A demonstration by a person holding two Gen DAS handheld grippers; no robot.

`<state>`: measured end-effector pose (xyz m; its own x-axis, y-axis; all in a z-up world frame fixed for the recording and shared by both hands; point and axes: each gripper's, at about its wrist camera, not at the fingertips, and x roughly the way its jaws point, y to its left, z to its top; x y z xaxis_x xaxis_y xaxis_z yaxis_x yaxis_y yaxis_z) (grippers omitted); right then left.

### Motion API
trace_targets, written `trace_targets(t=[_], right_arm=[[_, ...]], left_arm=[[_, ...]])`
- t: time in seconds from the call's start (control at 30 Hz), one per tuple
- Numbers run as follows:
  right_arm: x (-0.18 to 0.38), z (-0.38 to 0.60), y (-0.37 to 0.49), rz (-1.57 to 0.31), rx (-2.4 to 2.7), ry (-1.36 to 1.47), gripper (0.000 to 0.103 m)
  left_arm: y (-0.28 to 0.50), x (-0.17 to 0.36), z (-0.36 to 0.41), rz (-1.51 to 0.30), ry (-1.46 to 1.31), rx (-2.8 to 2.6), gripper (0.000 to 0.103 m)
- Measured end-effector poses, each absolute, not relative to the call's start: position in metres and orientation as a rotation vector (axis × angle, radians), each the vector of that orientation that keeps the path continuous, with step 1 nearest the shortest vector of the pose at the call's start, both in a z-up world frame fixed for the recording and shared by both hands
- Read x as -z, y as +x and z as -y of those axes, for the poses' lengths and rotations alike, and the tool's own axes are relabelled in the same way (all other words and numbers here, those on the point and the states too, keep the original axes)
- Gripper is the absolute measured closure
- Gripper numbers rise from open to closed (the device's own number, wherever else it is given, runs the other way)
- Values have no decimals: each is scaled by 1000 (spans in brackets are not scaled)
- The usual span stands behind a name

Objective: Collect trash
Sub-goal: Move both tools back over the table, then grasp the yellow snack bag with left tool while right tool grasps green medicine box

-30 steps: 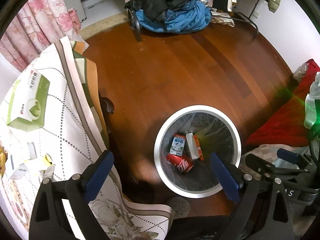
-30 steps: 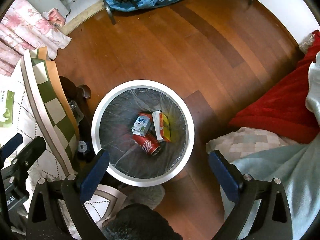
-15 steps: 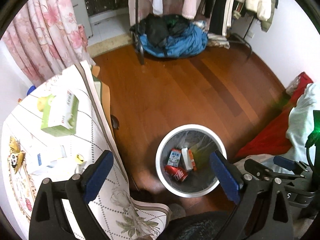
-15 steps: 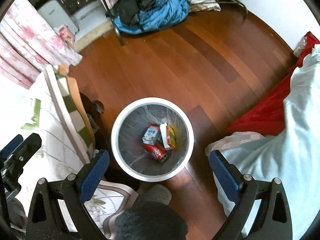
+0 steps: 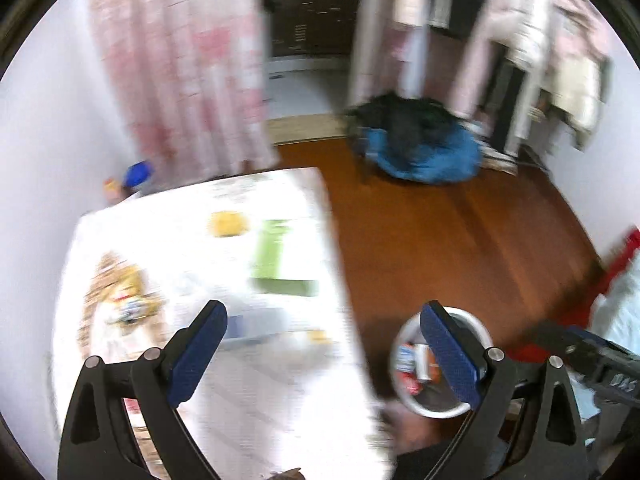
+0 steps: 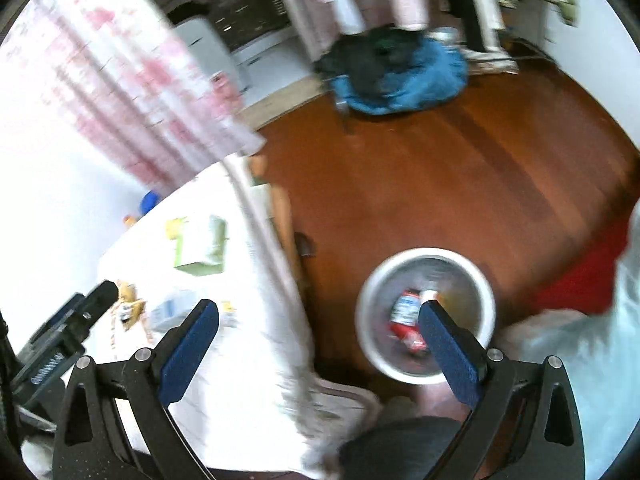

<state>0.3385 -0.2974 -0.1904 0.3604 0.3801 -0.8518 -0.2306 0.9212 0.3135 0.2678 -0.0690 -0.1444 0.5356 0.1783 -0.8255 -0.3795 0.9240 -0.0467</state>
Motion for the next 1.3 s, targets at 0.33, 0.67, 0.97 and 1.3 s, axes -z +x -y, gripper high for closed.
trace_targets(t=[0.33, 0.67, 0.97, 1.3], right_arm=[[257, 96, 389, -1266, -474, 42, 2], [312, 26, 426, -1342, -411, -66, 2], [326, 20, 437, -1375, -398, -82, 2], [325, 15, 433, -1358, -422, -129, 26]], left_arm=[[205, 224, -118, -1038, -480, -669, 4], [217, 293, -190, -1109, -697, -653, 4], [240, 325, -196, -1132, -721, -644, 15], [234, 306, -178, -1097, -541, -663, 61]])
